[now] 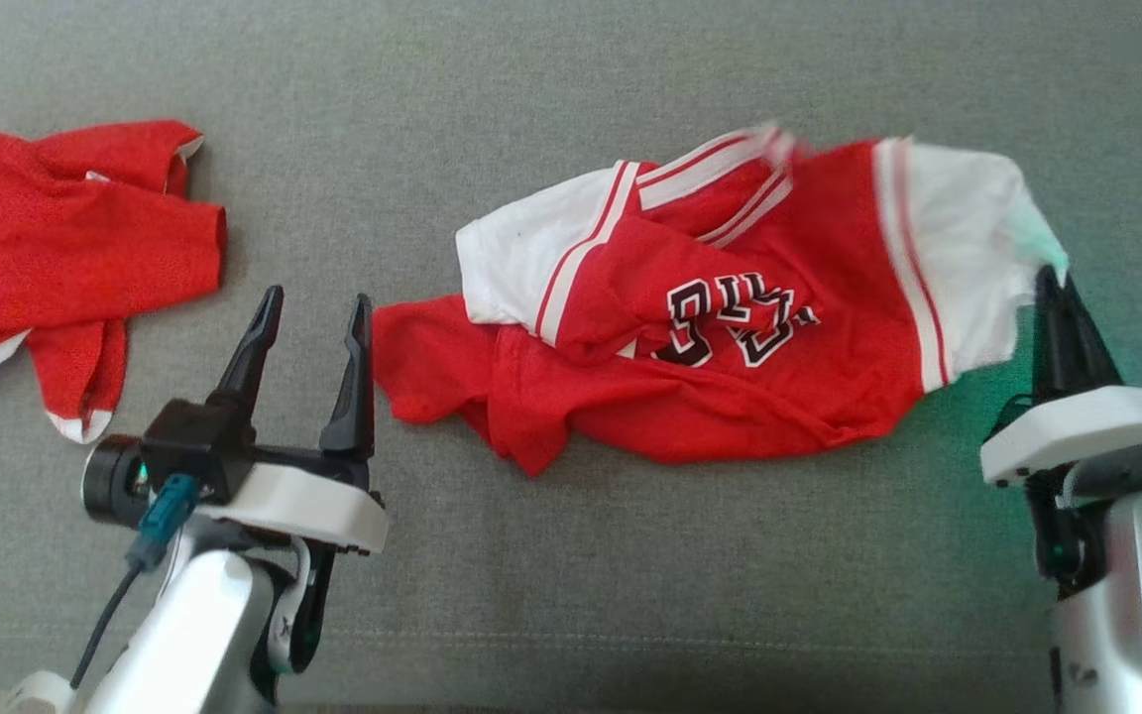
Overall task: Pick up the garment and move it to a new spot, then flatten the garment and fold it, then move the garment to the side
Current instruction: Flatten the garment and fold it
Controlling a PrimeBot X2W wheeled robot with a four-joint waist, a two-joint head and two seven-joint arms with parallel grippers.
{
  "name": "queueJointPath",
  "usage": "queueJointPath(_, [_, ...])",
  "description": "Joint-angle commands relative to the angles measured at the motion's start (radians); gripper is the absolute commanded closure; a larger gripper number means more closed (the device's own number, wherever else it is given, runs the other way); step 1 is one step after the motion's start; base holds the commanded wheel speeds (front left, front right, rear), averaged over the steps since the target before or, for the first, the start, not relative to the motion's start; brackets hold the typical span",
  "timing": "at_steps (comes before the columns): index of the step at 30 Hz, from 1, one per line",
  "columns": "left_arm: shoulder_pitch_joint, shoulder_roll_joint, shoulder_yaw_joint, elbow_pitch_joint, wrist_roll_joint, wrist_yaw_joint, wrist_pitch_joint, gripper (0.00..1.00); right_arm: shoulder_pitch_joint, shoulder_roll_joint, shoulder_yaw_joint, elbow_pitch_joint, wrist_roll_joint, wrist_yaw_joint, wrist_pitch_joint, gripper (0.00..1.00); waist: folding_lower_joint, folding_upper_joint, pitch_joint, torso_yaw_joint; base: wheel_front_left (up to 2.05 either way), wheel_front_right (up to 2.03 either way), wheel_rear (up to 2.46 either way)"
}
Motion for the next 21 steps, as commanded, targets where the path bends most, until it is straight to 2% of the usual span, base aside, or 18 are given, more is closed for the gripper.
queueJointPath(1, [-0.045, 0.015, 0.043, -0.027, 0.013, -0.003, -0.012, 0.00, -0.039, 0.006, 0.010, -0.009, -0.011, 0.007, -0.014, 0.65, 0.0000, 0.0000, 0.007, 0.003, 0.00, 0.00, 0.00])
queueJointPath(2, [-0.045, 0.013, 0.045, -0.027, 0.015, -0.005, -0.012, 0.00, -0.047, 0.007, 0.000, 0.006, -0.016, 0.007, -0.021, 0.23, 0.0000, 0.0000, 0.009, 0.003, 0.00, 0.00, 0.00])
queueJointPath(3, [-0.045, 0.012, 0.047, -0.026, 0.016, -0.006, -0.012, 0.00, -0.051, 0.007, -0.006, 0.018, -0.020, 0.007, -0.027, 0.00, 0.0000, 0.0000, 0.010, 0.003, 0.00, 0.00, 0.00])
queueJointPath(10, [-0.029, 0.007, 0.057, -0.019, 0.023, -0.013, -0.012, 0.00, -0.025, 0.009, -0.030, 0.013, -0.044, 0.007, -0.072, 0.00, 0.0000, 0.0000, -0.008, -0.006, 0.00, 0.00, 0.00])
queueJointPath(16, [-0.001, 0.015, 0.069, -0.012, 0.026, -0.014, -0.012, 0.00, 0.044, 0.009, 0.017, -0.127, -0.077, 0.007, -0.090, 0.00, 0.0000, 0.0000, -0.046, -0.030, 0.00, 0.00, 0.00])
queueJointPath(21, [0.027, 0.028, 0.069, 0.000, 0.027, -0.016, -0.012, 0.00, 0.109, 0.010, 0.079, -0.253, -0.095, 0.007, -0.064, 0.00, 0.0000, 0.0000, -0.084, -0.045, 0.00, 0.00, 0.00])
